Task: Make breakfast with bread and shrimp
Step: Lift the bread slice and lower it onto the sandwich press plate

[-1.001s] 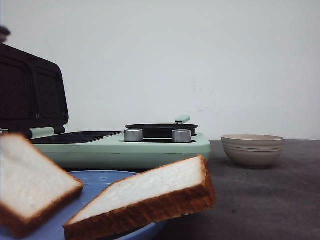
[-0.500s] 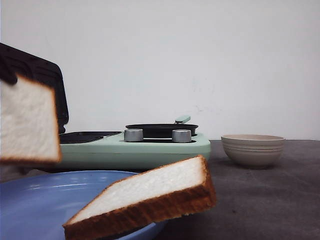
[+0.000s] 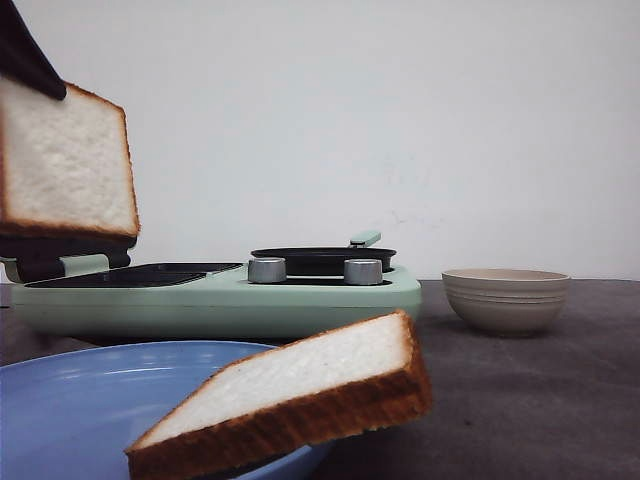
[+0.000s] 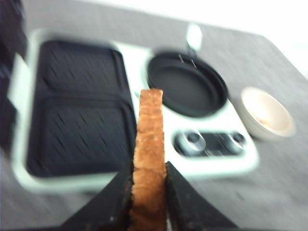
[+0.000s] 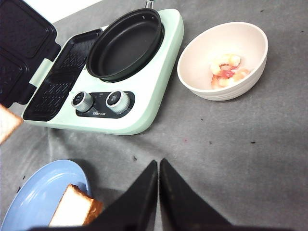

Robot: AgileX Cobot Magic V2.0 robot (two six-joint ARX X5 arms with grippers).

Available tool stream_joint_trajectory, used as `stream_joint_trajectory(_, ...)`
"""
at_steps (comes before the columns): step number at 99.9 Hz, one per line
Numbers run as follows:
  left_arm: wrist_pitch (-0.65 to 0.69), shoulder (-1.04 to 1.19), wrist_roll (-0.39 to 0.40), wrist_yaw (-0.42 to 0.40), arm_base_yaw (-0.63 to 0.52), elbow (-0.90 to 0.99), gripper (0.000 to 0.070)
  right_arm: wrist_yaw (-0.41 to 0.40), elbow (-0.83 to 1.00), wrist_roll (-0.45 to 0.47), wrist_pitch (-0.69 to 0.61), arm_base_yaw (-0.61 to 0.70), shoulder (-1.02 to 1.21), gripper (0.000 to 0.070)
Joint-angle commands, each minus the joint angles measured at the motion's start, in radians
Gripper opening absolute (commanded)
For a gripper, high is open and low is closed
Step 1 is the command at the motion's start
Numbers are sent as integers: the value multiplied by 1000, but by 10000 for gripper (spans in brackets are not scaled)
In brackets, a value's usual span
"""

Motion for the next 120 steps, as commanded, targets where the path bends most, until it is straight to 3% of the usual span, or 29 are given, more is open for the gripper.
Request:
stream_joint_trajectory(1, 49, 20, 71, -29, -3, 15, 4, -3, 16, 2, 7, 2, 3, 0)
stream_joint_trajectory(49, 300, 321, 377, -153, -3, 111, 3, -2, 16, 2, 5, 2, 3, 0)
stream_joint_trajectory(96, 331, 773, 718, -248, 0, 483, 3, 2, 16, -26, 3, 2, 3, 0)
stream_joint_trajectory(120, 330, 965, 808, -320, 0, 667, 3, 9, 16, -41, 1, 2, 3, 0)
